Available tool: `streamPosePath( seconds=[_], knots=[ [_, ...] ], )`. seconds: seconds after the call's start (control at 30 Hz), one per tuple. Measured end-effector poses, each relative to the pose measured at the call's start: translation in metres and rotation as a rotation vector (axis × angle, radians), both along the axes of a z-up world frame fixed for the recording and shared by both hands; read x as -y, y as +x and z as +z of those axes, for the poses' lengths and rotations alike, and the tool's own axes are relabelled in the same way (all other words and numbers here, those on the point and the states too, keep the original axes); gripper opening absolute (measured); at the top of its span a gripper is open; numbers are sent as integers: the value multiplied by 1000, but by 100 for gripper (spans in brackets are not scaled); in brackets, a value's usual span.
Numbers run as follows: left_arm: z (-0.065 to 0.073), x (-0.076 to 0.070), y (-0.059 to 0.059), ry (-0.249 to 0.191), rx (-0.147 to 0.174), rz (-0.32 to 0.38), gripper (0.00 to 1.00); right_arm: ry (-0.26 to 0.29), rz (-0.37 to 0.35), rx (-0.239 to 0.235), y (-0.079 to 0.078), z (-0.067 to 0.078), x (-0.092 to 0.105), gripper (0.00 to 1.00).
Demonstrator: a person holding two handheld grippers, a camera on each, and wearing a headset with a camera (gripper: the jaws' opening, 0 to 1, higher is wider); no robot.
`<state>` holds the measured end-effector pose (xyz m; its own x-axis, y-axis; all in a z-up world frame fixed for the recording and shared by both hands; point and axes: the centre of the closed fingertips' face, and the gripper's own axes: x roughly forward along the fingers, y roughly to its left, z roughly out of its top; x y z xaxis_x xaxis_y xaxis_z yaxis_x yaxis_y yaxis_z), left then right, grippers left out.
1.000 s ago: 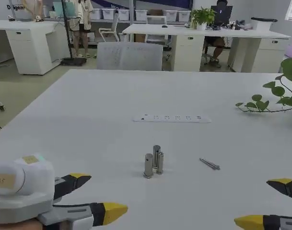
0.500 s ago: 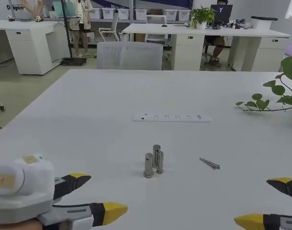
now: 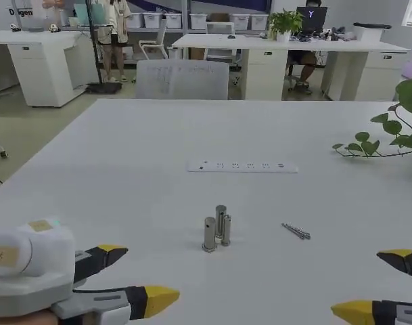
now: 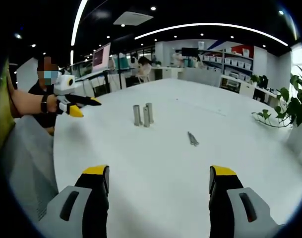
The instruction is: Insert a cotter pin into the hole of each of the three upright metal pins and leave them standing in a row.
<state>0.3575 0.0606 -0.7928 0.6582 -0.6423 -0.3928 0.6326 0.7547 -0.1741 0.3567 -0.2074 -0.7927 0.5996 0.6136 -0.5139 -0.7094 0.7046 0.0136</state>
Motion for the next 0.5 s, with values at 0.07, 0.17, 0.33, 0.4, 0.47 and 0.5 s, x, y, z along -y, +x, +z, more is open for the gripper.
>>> streamPosePath(
  seconds=[0.07, 0.17, 0.33, 0.4, 0.47, 0.5],
  knots=[
    [0, 1, -1, 0, 0, -2, 76, 1, -1, 1, 0, 0, 0, 84],
    [0, 1, -1, 2, -1, -3, 76, 1, -1, 1, 0, 0, 1, 84],
    [1, 1, -1, 5, 0, -4, 76, 2, -1, 3, 1, 1, 1, 84],
    [2, 1, -1, 3, 0, -3, 76, 3, 0, 4, 1, 2, 1, 84],
    [2, 1, 0, 6, 0, -4, 75, 5, -1, 7, 2, 3, 1, 84],
    [2, 1, 0, 6, 1, -5, 75, 6, -2, 8, 2, 3, 1, 84]
  ],
)
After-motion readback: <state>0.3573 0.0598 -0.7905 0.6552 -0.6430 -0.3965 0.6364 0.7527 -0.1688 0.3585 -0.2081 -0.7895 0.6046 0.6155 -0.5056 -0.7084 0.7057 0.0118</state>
